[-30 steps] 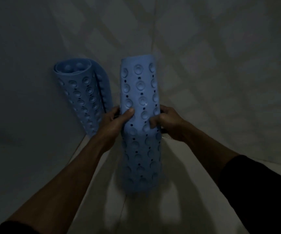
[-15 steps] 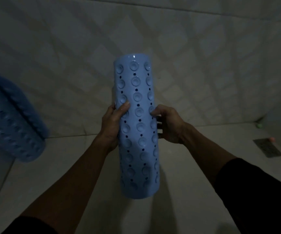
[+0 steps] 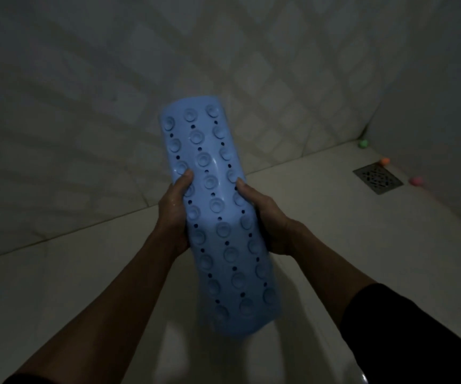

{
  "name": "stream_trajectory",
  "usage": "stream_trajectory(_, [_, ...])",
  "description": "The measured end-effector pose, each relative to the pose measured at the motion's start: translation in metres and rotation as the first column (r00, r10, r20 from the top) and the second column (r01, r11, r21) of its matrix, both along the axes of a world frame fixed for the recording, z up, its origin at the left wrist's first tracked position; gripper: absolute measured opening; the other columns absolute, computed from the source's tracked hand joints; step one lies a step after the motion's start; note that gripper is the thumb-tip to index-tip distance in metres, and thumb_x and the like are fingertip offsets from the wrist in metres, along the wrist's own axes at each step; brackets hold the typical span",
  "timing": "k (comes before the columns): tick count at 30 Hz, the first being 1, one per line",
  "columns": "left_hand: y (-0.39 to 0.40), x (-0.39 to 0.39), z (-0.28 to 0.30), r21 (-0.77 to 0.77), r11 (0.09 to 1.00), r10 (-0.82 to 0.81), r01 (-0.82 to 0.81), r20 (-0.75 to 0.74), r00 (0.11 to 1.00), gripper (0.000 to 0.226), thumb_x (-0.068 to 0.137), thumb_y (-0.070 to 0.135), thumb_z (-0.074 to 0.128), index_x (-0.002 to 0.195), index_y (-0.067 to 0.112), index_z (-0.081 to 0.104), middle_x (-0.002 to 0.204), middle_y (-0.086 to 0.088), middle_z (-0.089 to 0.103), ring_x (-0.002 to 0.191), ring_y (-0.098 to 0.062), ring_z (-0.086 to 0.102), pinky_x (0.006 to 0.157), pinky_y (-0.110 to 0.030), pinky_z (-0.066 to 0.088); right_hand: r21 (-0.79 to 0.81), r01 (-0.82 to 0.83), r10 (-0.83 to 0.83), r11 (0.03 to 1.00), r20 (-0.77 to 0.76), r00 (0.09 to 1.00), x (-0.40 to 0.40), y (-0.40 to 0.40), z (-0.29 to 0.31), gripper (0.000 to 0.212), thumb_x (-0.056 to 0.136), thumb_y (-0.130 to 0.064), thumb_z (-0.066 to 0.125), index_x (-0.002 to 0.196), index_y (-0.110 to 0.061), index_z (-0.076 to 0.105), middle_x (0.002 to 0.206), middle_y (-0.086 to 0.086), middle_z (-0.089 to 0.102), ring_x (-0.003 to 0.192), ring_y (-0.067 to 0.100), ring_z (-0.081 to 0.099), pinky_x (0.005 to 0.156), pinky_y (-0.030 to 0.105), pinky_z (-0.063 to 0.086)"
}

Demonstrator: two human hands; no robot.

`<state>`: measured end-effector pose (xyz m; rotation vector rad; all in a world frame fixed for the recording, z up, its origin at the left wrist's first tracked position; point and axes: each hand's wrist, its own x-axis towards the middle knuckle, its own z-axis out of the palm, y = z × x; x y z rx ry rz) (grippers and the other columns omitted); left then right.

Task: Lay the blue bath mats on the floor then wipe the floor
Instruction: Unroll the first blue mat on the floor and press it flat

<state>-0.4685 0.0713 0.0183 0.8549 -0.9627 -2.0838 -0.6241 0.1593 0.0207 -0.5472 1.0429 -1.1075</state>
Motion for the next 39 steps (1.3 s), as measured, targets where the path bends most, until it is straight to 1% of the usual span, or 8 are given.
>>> stream_trajectory(7, [0.016, -0.077, -0.014, -0.059, 0.998, 0.036, -0.025, 0.185, 0.982, 0.061, 0.095, 0.057, 0.056, 0.140, 0.016, 0.058, 0.131, -0.012, 0.067, 0.119, -0.033, 0.065, 0.105, -0.051, 0.049, 0.012, -0.024, 0.024, 1.000, 0.047, 0.999, -0.072, 0.006, -0.031, 0.057, 0.098, -0.053, 0.044, 0.140, -0.015, 0.053, 0.135, 0.017, 0.061, 0.124, 0.039, 0.056, 0.108, 0.051, 0.042])
stream_trajectory(12, [0.027, -0.091, -0.024, -0.229, 0.954, 0.282, -0.194, 0.462, 0.841, 0.069, 0.084, 0.056, 0.072, 0.130, 0.024, 0.031, 0.113, 0.007, 0.060, 0.096, -0.012, 0.066, 0.073, -0.031, 0.057, 0.017, -0.053, 0.052, 0.998, 0.059, 0.997, -0.081, -0.012, -0.041, 0.055, 0.097, -0.050, 0.050, 0.133, -0.010, 0.060, 0.128, 0.017, 0.065, 0.120, 0.039, 0.060, 0.106, 0.050, 0.046])
stream_trajectory(16, [0.057, -0.084, -0.049, -0.374, 0.906, 0.350, -0.197, 0.404, 0.845, 0.048, 0.092, 0.035, 0.073, 0.134, 0.019, 0.059, 0.121, -0.003, 0.072, 0.105, -0.021, 0.072, 0.088, -0.042, 0.060, 0.029, -0.071, 0.070, 0.997, 0.028, 0.997, -0.076, -0.005, -0.058, 0.049, 0.097, -0.046, 0.053, 0.127, -0.009, 0.065, 0.120, 0.016, 0.070, 0.112, 0.035, 0.065, 0.100, 0.043, 0.051])
stream_trajectory(24, [0.115, -0.114, -0.063, -0.122, 0.903, 0.417, -0.411, 0.476, 0.774, 0.082, 0.078, 0.046, 0.083, 0.136, 0.024, 0.029, 0.117, -0.002, 0.061, 0.099, -0.018, 0.068, 0.080, -0.039, 0.060, 0.144, -0.008, 0.023, 0.990, -0.103, 0.994, -0.116, 0.036, -0.062, 0.043, 0.102, -0.040, 0.041, 0.096, -0.008, 0.069, 0.087, 0.013, 0.073, 0.072, 0.024, 0.066, 0.065, 0.028, 0.057])
stream_trajectory(28, [0.113, -0.153, -0.072, -0.140, 0.936, 0.350, -0.323, 0.476, 0.807, 0.095, 0.057, 0.052, 0.095, 0.134, 0.013, 0.055, 0.123, -0.011, 0.070, 0.100, -0.029, 0.074, 0.082, -0.051, 0.061, 0.205, 0.009, 0.044, 0.979, -0.253, 0.966, -0.145, 0.039, -0.066, 0.047, 0.089, -0.042, 0.052, 0.110, -0.005, 0.072, 0.109, 0.023, 0.070, 0.102, 0.039, 0.067, 0.097, 0.052, 0.052])
stream_trajectory(32, [0.112, -0.189, -0.088, -0.154, 0.954, 0.300, -0.258, 0.494, 0.816, 0.085, 0.060, 0.059, 0.090, 0.131, 0.022, 0.063, 0.122, -0.007, 0.072, 0.101, -0.028, 0.074, 0.086, -0.051, 0.060, 0.261, 0.112, -0.018, 0.959, -0.337, 0.941, -0.177, 0.041, -0.079, 0.045, 0.094, -0.042, 0.047, 0.108, -0.007, 0.072, 0.109, 0.022, 0.071, 0.100, 0.037, 0.067, 0.098, 0.051, 0.051])
stream_trajectory(37, [0.107, -0.216, -0.114, -0.009, 0.957, 0.252, -0.291, 0.529, 0.810, 0.084, 0.084, 0.036, 0.080, 0.146, 0.022, 0.025, 0.132, -0.007, 0.052, 0.111, -0.027, 0.062, 0.093, -0.046, 0.056, 0.265, 0.243, -0.113, 0.933, -0.427, 0.897, -0.202, 0.026, -0.119, 0.095, 0.059, -0.068, 0.057, 0.134, -0.011, 0.055, 0.130, 0.014, 0.060, 0.107, 0.034, 0.063, 0.096, 0.048, 0.052])
stream_trajectory(39, [0.103, -0.222, -0.125, 0.020, 0.958, 0.232, -0.286, 0.533, 0.814, 0.084, 0.087, 0.035, 0.078, 0.149, 0.022, 0.022, 0.138, -0.009, 0.049, 0.114, -0.028, 0.059, 0.093, -0.044, 0.054, 0.237, 0.253, -0.105, 0.938, -0.502, 0.859, -0.201, 0.025, -0.117, 0.092, 0.070, -0.062, 0.057, 0.139, -0.001, 0.045, 0.133, 0.017, 0.056, 0.112, 0.034, 0.059, 0.098, 0.045, 0.050])
